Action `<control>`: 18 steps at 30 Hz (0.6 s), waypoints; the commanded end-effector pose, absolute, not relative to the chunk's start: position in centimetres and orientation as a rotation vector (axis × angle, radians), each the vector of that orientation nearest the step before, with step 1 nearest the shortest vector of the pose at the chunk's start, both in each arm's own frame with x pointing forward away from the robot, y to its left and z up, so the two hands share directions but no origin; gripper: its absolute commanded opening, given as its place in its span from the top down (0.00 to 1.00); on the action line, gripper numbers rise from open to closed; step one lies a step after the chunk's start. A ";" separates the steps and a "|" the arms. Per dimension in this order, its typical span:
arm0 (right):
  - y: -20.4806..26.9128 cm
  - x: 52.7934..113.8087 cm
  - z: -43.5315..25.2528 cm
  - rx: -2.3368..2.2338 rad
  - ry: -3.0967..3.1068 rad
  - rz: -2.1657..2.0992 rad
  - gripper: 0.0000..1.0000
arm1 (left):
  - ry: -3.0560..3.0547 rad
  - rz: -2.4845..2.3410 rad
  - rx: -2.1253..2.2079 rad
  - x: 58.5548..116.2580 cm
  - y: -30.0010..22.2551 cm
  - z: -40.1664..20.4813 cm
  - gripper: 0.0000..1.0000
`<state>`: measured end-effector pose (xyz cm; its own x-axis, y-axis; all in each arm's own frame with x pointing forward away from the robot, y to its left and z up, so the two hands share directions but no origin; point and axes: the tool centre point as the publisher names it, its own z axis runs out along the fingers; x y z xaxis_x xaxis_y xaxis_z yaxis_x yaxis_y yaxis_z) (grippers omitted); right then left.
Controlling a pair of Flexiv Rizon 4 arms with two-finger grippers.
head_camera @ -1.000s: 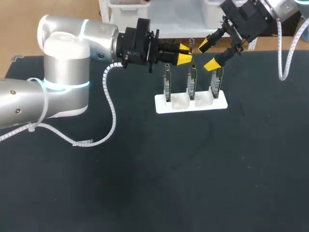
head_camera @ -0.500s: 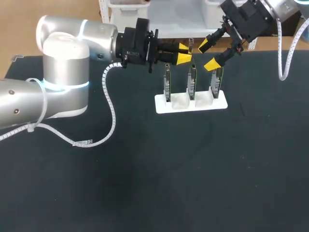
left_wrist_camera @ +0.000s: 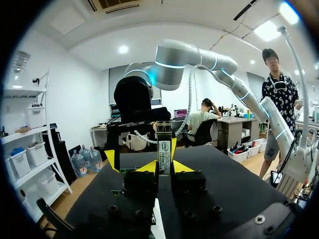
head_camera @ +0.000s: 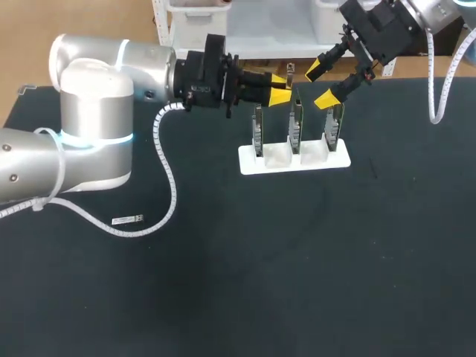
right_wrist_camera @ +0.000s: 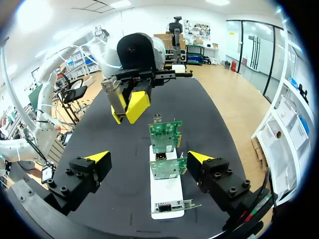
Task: Pick up the optical module with the left hand, and insert it into the network port with the right hand.
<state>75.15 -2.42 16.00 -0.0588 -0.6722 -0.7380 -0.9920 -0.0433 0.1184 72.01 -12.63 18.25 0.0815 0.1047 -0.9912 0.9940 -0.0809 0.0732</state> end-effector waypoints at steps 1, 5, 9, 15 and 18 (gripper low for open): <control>-2.4 74.9 16.0 -1.752 1.773 0.900 0.00 | 1.224 -1.106 1.330 70.9 -12.4 18.4 1.00; -2.4 74.9 16.0 -1.752 1.773 0.900 0.00 | 1.238 -1.100 1.325 71.1 -12.4 18.4 1.00; -2.4 74.9 16.0 -1.752 1.773 0.900 0.00 | 1.250 -1.086 1.339 72.0 -12.4 18.6 1.00; -2.4 74.9 16.0 -1.752 1.773 0.900 0.00 | 1.230 -1.095 1.367 73.8 -12.8 18.7 1.00; -2.4 74.9 16.0 -1.752 1.773 0.900 0.00 | 1.220 -1.102 1.377 74.4 -13.0 18.6 1.00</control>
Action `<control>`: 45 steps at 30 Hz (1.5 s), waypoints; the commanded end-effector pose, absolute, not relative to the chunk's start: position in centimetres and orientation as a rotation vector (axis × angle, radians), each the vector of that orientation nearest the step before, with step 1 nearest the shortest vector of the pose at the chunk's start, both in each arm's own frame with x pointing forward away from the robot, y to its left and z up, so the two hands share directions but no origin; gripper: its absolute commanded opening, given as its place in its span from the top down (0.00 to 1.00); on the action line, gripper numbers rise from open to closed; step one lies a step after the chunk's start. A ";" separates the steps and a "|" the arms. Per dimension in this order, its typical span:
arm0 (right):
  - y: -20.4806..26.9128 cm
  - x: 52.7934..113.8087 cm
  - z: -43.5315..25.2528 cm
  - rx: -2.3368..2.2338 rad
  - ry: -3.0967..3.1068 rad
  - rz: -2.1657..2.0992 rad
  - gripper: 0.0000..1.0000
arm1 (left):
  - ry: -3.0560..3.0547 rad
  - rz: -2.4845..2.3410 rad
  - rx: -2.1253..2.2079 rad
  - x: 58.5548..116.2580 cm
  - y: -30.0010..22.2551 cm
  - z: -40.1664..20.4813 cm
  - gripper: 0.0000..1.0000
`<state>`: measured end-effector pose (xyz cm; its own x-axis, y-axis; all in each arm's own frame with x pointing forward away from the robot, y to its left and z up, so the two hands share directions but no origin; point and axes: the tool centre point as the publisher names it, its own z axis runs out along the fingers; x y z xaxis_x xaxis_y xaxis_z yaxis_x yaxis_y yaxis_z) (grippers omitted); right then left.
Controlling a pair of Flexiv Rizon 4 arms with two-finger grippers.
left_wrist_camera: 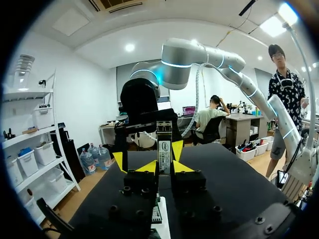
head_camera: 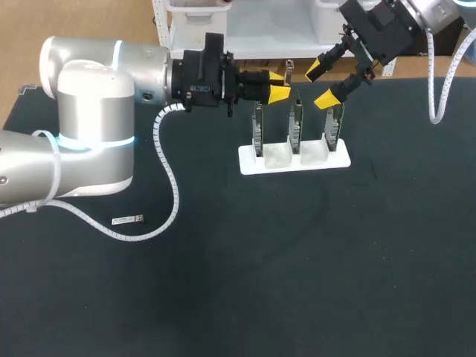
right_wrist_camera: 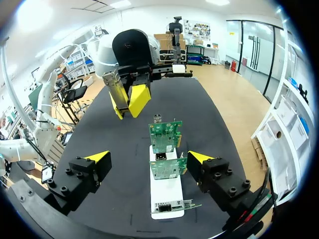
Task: Pick up the optical module with the left hand, and insert it into the network port with the right hand.
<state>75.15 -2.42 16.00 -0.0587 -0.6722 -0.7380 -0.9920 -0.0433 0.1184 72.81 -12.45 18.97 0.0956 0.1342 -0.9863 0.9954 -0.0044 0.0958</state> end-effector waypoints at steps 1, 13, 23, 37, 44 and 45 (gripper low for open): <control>-2.4 74.9 16.0 -1.752 1.773 0.900 0.00 | 1.220 -1.105 1.378 74.6 -13.1 18.5 1.00; -2.4 74.9 16.0 -1.752 1.773 0.900 0.00 | 1.222 -1.134 1.366 75.2 -13.2 17.9 1.00; -2.4 74.9 16.0 -1.752 1.773 0.900 0.00 | 1.249 -1.128 1.348 74.2 -13.3 18.1 1.00; -2.4 74.9 16.0 -1.752 1.773 0.900 0.00 | 1.273 -1.122 1.344 74.0 -13.8 18.4 1.00; -2.4 74.9 16.0 -1.752 1.773 0.900 0.00 | 1.276 -1.114 1.358 74.6 -14.3 18.7 1.00; -2.4 74.9 16.0 -1.752 1.773 0.900 0.00 | 1.276 -1.114 1.361 74.7 -14.4 18.7 1.00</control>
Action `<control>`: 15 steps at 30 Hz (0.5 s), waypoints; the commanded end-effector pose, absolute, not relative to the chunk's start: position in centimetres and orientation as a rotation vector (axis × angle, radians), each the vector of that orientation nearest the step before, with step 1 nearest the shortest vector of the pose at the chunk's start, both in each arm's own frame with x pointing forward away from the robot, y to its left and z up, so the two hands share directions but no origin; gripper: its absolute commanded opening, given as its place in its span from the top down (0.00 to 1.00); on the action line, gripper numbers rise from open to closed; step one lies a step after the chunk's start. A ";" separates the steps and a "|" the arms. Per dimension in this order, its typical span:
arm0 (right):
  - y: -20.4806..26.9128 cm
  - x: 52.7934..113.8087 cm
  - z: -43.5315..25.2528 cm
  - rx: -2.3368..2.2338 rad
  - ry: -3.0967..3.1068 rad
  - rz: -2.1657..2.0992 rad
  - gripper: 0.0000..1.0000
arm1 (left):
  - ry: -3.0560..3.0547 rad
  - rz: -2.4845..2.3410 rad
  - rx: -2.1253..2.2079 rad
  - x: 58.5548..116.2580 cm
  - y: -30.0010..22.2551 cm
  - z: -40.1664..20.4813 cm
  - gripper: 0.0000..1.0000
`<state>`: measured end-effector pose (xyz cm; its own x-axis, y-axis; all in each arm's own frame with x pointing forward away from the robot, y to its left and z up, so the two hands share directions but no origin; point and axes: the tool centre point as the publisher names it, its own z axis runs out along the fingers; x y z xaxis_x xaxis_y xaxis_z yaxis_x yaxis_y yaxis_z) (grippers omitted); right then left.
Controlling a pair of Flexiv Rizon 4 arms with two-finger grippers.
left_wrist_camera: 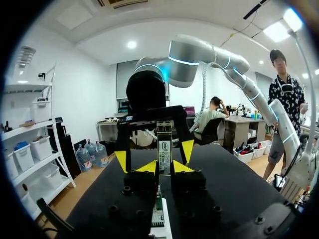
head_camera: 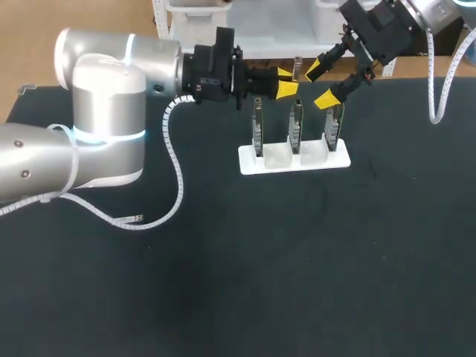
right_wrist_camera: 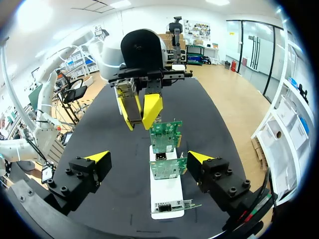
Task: Pick up the optical module with the left hand, and insert it into the network port with the right hand.
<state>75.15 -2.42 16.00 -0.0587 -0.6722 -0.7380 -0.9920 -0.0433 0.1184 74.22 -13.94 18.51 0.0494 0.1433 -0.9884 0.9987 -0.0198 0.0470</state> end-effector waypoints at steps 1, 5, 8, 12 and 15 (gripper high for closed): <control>-2.4 74.9 16.0 -1.752 1.773 0.900 0.00 | 1.275 -1.114 1.363 74.7 -14.4 18.7 1.00; -2.4 74.9 16.0 -1.752 1.773 0.900 0.00 | 1.276 -1.116 1.365 74.8 -14.7 18.6 1.00; -2.4 74.9 16.0 -1.752 1.773 0.900 0.00 | 1.278 -1.117 1.363 74.8 -14.9 18.5 1.00; -2.4 74.9 16.0 -1.752 1.773 0.900 0.00 | 1.281 -1.118 1.356 74.7 -15.0 18.4 1.00; -2.4 74.9 16.0 -1.752 1.773 0.900 0.00 | 1.283 -1.119 1.350 74.7 -15.1 18.2 1.00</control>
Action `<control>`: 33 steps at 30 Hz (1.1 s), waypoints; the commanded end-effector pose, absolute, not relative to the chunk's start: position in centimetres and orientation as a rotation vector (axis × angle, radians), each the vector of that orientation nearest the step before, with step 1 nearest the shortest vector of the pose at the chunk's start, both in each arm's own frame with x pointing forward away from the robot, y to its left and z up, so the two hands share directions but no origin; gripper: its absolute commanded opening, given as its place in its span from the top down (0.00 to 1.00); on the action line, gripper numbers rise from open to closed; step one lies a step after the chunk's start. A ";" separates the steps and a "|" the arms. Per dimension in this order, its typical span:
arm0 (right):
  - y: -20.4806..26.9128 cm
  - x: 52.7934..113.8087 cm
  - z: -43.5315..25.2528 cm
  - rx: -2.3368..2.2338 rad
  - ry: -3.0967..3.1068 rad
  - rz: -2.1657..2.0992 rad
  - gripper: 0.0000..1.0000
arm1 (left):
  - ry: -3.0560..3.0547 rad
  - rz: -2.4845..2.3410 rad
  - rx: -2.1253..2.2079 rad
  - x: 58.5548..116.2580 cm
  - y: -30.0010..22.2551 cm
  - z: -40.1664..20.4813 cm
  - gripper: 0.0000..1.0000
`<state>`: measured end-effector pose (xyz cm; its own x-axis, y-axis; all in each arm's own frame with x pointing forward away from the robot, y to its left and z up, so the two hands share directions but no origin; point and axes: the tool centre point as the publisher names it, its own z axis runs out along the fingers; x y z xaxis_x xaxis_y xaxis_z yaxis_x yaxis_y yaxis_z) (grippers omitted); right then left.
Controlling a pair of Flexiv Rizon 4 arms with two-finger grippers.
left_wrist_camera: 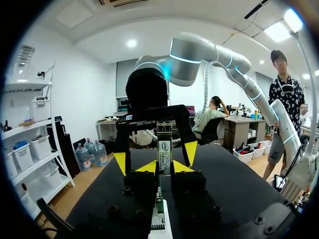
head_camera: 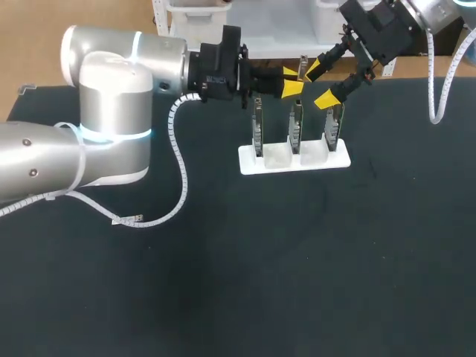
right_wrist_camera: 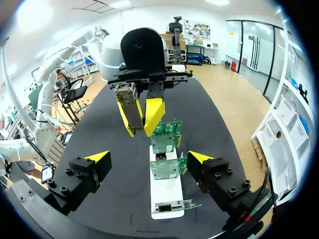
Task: Pick up the optical module with the left hand, and insert it into the network port with the right hand.
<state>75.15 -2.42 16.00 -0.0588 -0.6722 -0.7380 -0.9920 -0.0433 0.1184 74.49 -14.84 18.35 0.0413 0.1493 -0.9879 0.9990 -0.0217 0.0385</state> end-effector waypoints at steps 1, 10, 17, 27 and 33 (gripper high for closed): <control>-2.4 74.9 16.0 -1.752 1.773 0.900 0.00 | 1.283 -1.119 1.348 74.6 -15.2 18.2 1.00; -2.4 74.9 16.0 -1.752 1.773 0.900 0.00 | 1.298 -1.123 1.329 74.6 -15.3 17.8 1.00; -2.4 74.9 16.0 -1.752 1.773 0.900 0.00 | 1.321 -1.121 1.326 74.7 -15.3 17.6 1.00; -2.4 74.9 16.0 -1.752 1.773 0.900 0.00 | 1.322 -1.124 1.322 75.3 -15.4 17.1 1.00; -2.4 74.9 16.0 -1.752 1.773 0.900 0.00 | 1.311 -1.128 1.329 76.0 -15.5 16.9 1.00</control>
<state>75.15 -2.42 16.00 -0.0587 -0.6722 -0.7380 -0.9920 -0.0433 0.1184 75.29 -15.29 17.11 0.0089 0.1535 -0.9881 0.9999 0.0077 0.0102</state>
